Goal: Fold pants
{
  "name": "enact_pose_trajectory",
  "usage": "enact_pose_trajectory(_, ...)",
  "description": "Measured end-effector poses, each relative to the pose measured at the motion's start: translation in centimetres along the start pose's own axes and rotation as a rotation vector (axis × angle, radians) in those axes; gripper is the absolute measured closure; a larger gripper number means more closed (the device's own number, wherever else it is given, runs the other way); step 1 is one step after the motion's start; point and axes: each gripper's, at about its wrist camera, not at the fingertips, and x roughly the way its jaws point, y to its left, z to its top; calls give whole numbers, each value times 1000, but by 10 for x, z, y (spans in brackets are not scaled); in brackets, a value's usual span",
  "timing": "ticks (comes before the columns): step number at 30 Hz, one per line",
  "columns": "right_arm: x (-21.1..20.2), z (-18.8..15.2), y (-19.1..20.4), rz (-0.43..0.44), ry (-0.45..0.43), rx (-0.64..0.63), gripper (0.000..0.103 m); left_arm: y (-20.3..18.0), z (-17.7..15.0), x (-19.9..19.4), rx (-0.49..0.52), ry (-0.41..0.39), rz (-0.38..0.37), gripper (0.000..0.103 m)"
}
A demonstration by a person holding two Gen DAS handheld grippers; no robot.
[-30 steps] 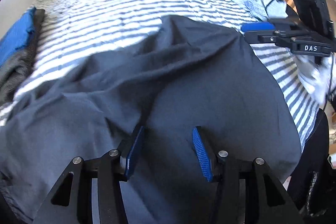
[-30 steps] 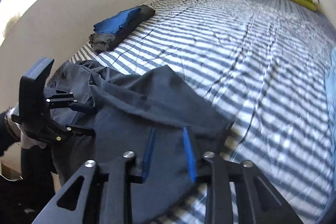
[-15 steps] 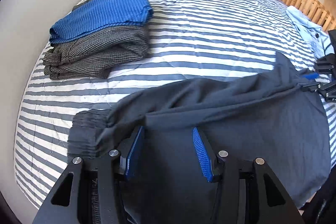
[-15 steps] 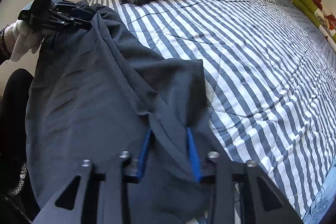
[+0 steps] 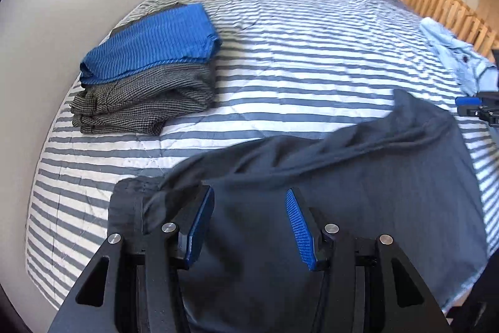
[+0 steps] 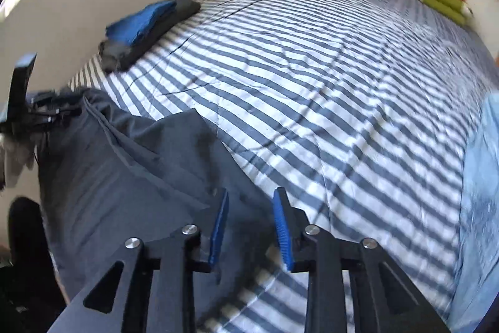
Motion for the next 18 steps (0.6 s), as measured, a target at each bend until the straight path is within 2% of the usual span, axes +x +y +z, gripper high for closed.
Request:
enact_pose_trajectory(4,-18,-64,5,116,47,177,71,-47,-24,-30,92,2,-118,51)
enact_pose_trajectory(7,-17,-111,28,187,95,258,71,-86,-47,-29,170,46,-172,51)
enact_pose_trajectory(9,-15,-133,42,232,118,286,71,-106,-50,-27,191,69,-198,51)
enact_pose_trajectory(14,-11,-158,66,304,88,352,69,-171,-12,-20,299,64,-280,51)
enact_pose_trajectory(16,-9,-159,61,341,79,405,69,-187,1,-8,305,105,-311,51)
enact_pose_trajectory(18,-10,-162,49,361,64,484,69,-193,4,0,289,142,-309,51)
